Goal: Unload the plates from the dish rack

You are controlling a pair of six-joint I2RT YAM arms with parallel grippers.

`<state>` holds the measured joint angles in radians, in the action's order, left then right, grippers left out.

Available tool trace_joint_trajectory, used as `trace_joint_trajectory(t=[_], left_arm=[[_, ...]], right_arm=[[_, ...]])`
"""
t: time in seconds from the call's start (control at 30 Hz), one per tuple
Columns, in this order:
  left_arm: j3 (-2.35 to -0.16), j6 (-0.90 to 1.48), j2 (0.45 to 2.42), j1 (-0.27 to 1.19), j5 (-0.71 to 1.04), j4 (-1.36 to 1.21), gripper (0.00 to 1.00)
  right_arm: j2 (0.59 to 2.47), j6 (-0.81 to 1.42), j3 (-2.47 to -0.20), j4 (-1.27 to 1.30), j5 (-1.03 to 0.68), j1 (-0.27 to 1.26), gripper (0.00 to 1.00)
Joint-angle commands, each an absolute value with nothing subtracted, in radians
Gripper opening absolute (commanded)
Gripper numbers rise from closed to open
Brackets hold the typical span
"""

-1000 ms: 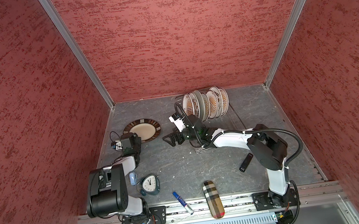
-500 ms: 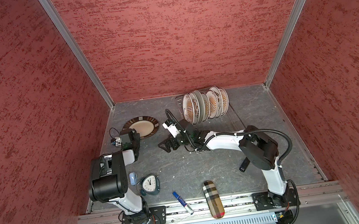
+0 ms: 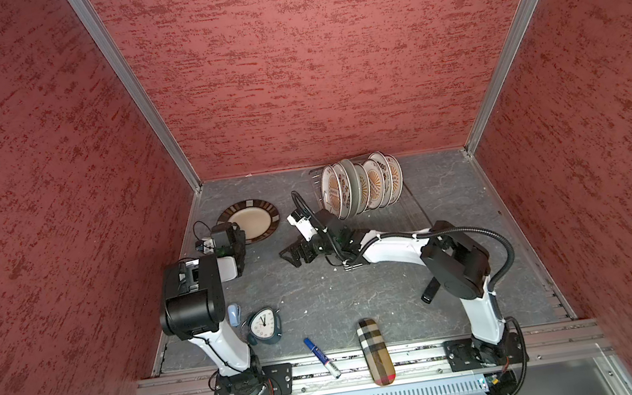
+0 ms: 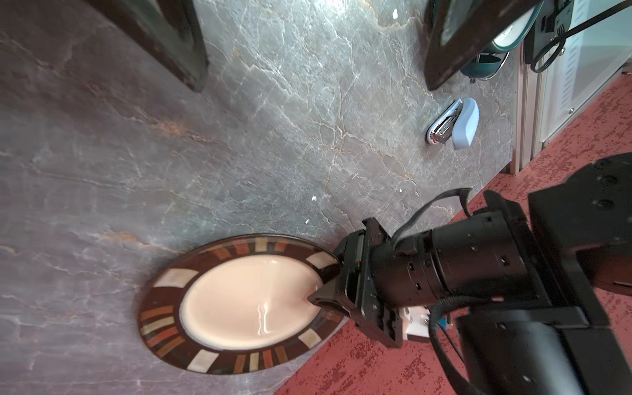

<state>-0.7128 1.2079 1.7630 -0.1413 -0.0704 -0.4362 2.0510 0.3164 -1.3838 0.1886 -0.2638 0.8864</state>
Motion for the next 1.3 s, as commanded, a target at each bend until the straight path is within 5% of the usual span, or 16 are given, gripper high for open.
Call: trace_joint_trajectory(t=[0.0,0.3,0.57,0.7,1.07,1.27], left_arm=[[-0.733,1.208,1.773,-0.148,-0.084,-0.503,0.31],[-0.765,1.189,1.81,-0.15,-0.084,-0.486,0.33],[-0.749,1.197,1.813,-0.155,-0.097,-0.5,0.54],[-0.776,1.195,1.794,-0.153,-0.131,-0.376,0.57],[-0.804,1.187,1.747,-0.168,-0.178,-0.213,0.89],[-0.766,1.18,1.656,-0.162,-0.204,-0.189,0.95]], right_arm=[[2.064,0.296,-1.422,0.192,-0.252,0.885,0.99],[2.063,0.312,-1.415,0.219,-0.273,0.885,0.99],[2.056,0.314,-1.407,0.206,-0.244,0.885,0.99],[2.043,0.339,-1.401,0.214,-0.246,0.885,0.99],[1.881,0.382,-1.188,0.396,-0.213,0.888,0.99],[1.789,0.326,-1.13,0.37,-0.162,0.89,0.99]])
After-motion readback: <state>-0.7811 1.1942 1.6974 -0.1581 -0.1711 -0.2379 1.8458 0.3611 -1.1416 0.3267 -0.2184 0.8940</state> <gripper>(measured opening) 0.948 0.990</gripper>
